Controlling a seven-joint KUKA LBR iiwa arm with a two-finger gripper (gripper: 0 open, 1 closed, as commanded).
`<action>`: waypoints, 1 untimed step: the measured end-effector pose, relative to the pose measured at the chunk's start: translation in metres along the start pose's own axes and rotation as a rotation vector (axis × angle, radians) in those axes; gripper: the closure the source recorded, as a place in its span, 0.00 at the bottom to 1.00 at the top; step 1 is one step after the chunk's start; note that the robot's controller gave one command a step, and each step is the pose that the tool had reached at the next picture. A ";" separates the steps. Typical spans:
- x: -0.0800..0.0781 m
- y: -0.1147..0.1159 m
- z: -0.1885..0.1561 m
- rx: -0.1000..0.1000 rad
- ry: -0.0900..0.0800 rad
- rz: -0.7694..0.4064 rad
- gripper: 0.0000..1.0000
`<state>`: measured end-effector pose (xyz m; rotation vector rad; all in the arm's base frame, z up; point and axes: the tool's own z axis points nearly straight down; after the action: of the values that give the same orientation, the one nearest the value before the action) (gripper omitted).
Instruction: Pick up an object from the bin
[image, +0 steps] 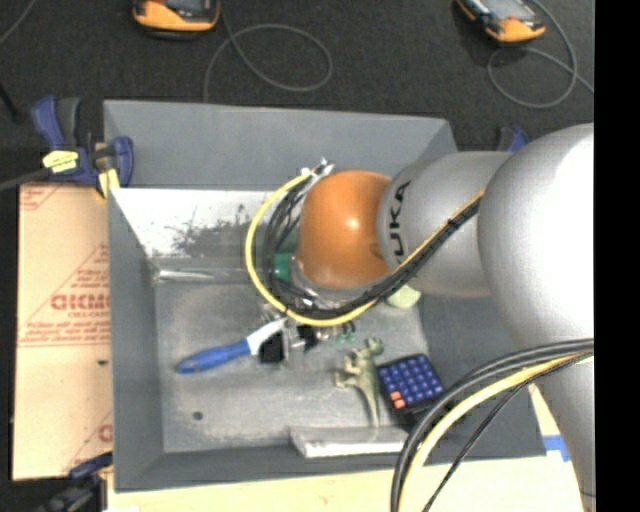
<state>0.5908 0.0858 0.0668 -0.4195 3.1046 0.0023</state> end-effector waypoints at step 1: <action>0.000 0.001 -0.003 -0.001 0.004 0.015 1.00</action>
Offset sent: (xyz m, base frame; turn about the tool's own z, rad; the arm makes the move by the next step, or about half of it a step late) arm 0.0000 -0.0001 0.0132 0.0000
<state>0.5910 0.0866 0.0696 -0.3962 3.1118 0.0025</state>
